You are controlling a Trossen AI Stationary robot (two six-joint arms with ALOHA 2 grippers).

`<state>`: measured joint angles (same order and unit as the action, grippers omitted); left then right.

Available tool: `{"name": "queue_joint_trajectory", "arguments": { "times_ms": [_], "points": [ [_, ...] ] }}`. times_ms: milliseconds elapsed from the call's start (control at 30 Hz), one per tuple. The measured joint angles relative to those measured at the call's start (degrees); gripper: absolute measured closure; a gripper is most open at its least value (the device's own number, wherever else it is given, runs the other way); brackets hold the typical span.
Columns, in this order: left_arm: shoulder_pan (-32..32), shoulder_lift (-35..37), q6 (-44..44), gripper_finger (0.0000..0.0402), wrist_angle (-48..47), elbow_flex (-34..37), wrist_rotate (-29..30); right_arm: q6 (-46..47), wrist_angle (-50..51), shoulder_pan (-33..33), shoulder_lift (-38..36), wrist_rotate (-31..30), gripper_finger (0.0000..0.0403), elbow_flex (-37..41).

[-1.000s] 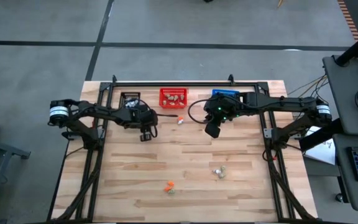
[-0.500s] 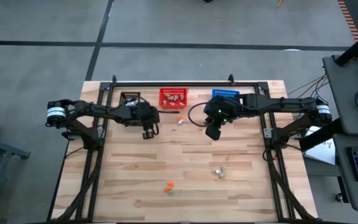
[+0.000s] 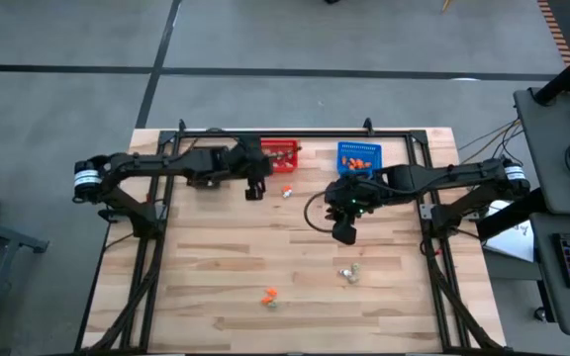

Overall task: Sort Halloween decoration
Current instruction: Put the white skull toy into the red bin

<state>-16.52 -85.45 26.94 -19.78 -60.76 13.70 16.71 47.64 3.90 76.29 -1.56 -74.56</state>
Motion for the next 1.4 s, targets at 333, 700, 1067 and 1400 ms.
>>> {"name": "queue_joint_trajectory", "arguments": {
  "times_ms": [333, 700, 1067, 1400],
  "points": [
    [-7.86, 0.0, 1.53, 0.0357, 8.15, -3.38, -10.21, -0.04, -0.42, 2.52, 0.0, -0.09, 0.033, 0.0],
    [-12.69, -10.93, 1.88, 0.0357, 8.43, -8.24, -10.41, -0.42, -0.7, 2.49, 0.0, -1.6, 0.033, 0.02],
    [-14.75, -24.55, 4.09, 0.0364, -9.46, -20.49, -10.18, -0.21, -0.68, 2.47, 0.0, -1.64, 0.033, 0.02],
    [-15.1, -29.08, 5.6, 0.0364, -13.37, -22.73, -8.7, 0.52, -0.77, 2.47, 0.0, -1.64, 0.033, 0.02]
  ]
}}
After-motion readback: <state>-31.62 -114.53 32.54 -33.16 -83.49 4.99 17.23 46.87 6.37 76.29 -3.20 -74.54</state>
